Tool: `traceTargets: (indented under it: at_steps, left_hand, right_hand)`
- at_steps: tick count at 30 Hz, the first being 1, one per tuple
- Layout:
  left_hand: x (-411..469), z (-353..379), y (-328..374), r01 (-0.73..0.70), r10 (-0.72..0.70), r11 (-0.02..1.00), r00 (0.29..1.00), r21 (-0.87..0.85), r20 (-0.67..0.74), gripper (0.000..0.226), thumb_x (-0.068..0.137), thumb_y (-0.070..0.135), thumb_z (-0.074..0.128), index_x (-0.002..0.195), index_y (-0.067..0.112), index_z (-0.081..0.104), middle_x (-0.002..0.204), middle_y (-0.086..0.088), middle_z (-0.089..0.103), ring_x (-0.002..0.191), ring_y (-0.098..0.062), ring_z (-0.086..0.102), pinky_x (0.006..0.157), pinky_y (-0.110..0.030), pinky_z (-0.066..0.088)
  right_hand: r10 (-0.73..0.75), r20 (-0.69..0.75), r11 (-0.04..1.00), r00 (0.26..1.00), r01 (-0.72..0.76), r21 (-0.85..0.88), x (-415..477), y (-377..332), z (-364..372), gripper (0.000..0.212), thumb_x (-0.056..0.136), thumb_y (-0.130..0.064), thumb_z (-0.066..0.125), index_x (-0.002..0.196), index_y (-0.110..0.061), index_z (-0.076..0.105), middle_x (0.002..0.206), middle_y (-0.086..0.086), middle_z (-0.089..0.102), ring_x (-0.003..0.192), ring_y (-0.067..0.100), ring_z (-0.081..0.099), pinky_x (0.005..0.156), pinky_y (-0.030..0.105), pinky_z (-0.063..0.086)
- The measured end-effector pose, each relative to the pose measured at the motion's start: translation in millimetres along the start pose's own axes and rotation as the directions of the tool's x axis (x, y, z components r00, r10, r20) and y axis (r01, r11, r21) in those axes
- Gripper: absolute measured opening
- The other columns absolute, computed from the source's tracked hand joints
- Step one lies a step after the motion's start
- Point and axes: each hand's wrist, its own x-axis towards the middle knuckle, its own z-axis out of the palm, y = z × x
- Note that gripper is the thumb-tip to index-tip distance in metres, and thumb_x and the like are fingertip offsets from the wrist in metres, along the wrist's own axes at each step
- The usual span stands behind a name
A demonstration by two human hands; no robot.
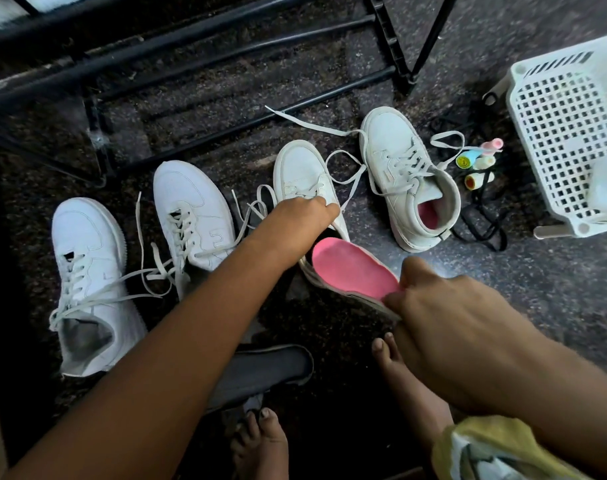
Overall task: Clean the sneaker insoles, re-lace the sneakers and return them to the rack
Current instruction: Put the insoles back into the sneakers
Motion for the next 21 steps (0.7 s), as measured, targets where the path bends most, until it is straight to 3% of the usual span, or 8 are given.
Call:
traceTargets:
  at_steps: [6,8,10,13,17,21]
  left_hand:
    - [0,-5,-3,0.007,-0.005,0.997,1.0,-0.076,0.029,0.02,0.088,0.0,0.048,0.107,0.008,0.05,0.099,-0.011,0.055,0.09,-0.032,0.057,0.062,-0.034,0.032]
    - [-1,-6,-2,0.013,-0.011,0.996,1.0,-0.085,0.025,0.021,0.088,-0.002,0.048,0.107,0.008,0.05,0.098,-0.011,0.055,0.091,-0.032,0.058,0.063,-0.034,0.033]
    - [-2,-7,-2,0.02,-0.018,0.995,1.0,-0.095,0.024,0.021,0.088,-0.003,0.046,0.107,0.008,0.051,0.098,-0.011,0.054,0.09,-0.032,0.057,0.063,-0.034,0.032]
    - [-2,-7,-2,0.026,-0.023,0.99,1.0,-0.137,0.02,0.021,0.089,-0.001,0.047,0.108,0.008,0.051,0.1,-0.012,0.054,0.092,-0.031,0.057,0.065,-0.033,0.033]
    - [-3,-7,-4,0.042,-0.038,0.98,0.999,-0.192,0.023,0.02,0.088,0.003,0.051,0.107,0.009,0.053,0.101,-0.011,0.055,0.094,-0.031,0.057,0.068,-0.035,0.037]
    - [-6,-10,-2,0.045,-0.039,0.973,0.999,-0.224,0.031,0.021,0.087,0.006,0.055,0.108,0.009,0.054,0.103,-0.01,0.055,0.095,-0.03,0.056,0.067,-0.033,0.034]
  right_hand:
    - [0.012,-0.068,0.999,0.998,-0.008,0.045,9,-10,-3,0.024,0.092,-0.025,0.039,0.106,-0.015,0.055,0.099,0.007,0.033,0.078,0.028,0.055,0.064,0.029,0.031]
    - [0.052,-0.098,0.997,0.994,-0.046,0.065,14,-10,-4,0.024,0.092,-0.022,0.038,0.105,-0.013,0.055,0.104,0.009,0.039,0.085,0.029,0.058,0.063,0.03,0.031]
    - [0.079,-0.111,0.996,0.991,-0.073,0.056,18,-10,-3,0.024,0.092,-0.022,0.037,0.106,-0.011,0.054,0.11,0.01,0.04,0.085,0.029,0.058,0.054,0.029,0.029]
    - [0.098,-0.123,0.995,0.988,-0.094,0.038,23,-15,0,0.023,0.093,-0.021,0.038,0.107,-0.011,0.054,0.101,0.009,0.032,0.074,0.029,0.051,0.044,0.026,0.015]
    - [0.12,-0.127,0.991,0.985,-0.111,0.079,36,-23,10,0.023,0.093,-0.019,0.038,0.109,-0.011,0.053,0.124,0.011,0.031,0.084,0.028,0.062,0.051,0.033,0.027]
    - [0.046,-0.118,0.994,0.992,-0.034,0.1,47,-29,25,0.037,0.092,-0.02,0.039,0.127,-0.012,0.045,0.15,0.008,0.018,0.09,0.031,0.063,0.062,0.035,0.035]
